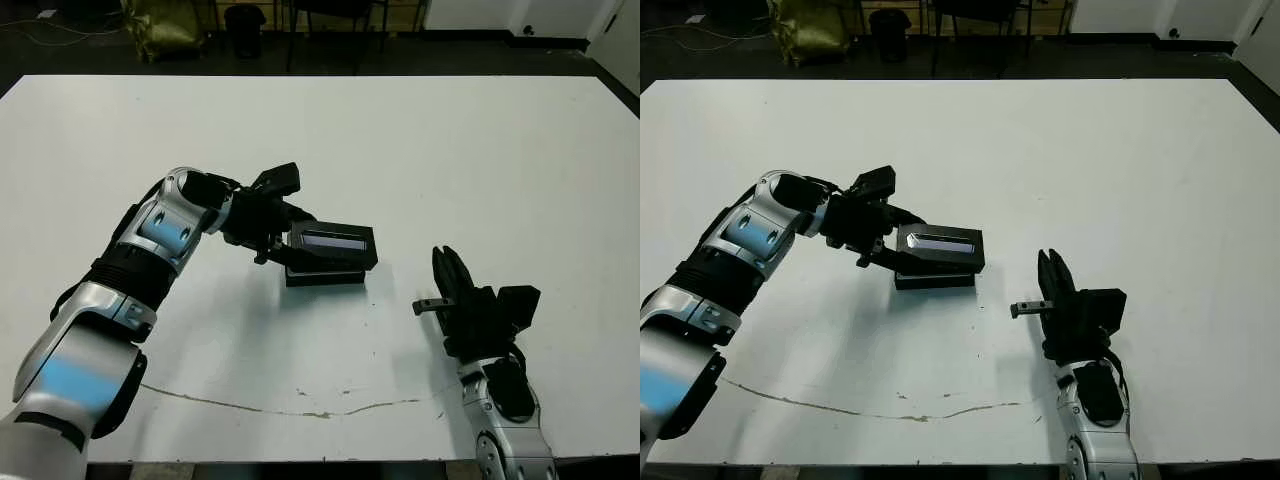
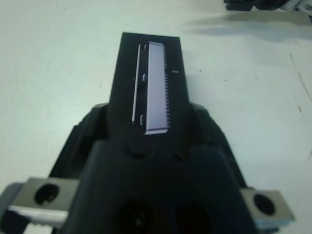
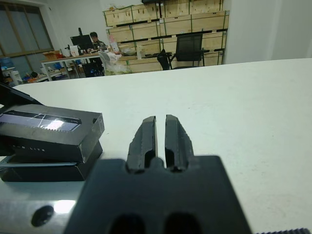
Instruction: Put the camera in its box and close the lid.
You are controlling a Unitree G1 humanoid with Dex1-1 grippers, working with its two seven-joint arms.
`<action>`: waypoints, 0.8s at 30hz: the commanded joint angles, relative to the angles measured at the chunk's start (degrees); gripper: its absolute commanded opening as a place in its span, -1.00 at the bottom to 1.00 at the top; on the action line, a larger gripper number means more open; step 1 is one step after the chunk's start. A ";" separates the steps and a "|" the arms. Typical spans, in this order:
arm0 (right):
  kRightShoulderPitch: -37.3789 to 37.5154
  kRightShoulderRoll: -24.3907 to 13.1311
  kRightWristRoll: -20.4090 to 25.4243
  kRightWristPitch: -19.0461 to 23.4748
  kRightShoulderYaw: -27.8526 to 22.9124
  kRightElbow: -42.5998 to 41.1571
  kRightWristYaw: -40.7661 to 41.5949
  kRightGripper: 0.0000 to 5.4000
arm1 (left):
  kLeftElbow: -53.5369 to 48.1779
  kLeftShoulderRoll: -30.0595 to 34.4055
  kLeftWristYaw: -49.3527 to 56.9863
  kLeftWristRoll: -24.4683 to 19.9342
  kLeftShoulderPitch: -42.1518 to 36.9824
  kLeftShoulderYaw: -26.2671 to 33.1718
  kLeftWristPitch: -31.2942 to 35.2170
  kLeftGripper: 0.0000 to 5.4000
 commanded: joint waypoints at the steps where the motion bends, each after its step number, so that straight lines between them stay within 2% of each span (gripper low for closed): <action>1: 0.87 -0.12 -0.05 0.99 -0.05 0.20 -0.44 -1.00 | 1.02 -0.02 0.03 1.19 -0.46 -0.61 0.50 -0.01; 16: 1.12 0.17 0.67 0.99 -0.14 0.27 -0.12 -1.00 | 2.17 -1.33 -0.68 1.28 -0.17 -0.83 2.12 -0.01; 21: 0.95 0.33 0.28 -0.76 -0.14 1.42 0.02 -1.00 | 2.51 -1.60 -0.80 1.89 -0.42 -1.30 2.86 -0.01; 24: 1.15 0.40 0.16 -0.04 -0.07 0.98 -0.25 -1.00 | 2.34 -1.53 -0.73 3.00 -0.53 -2.09 2.44 -0.01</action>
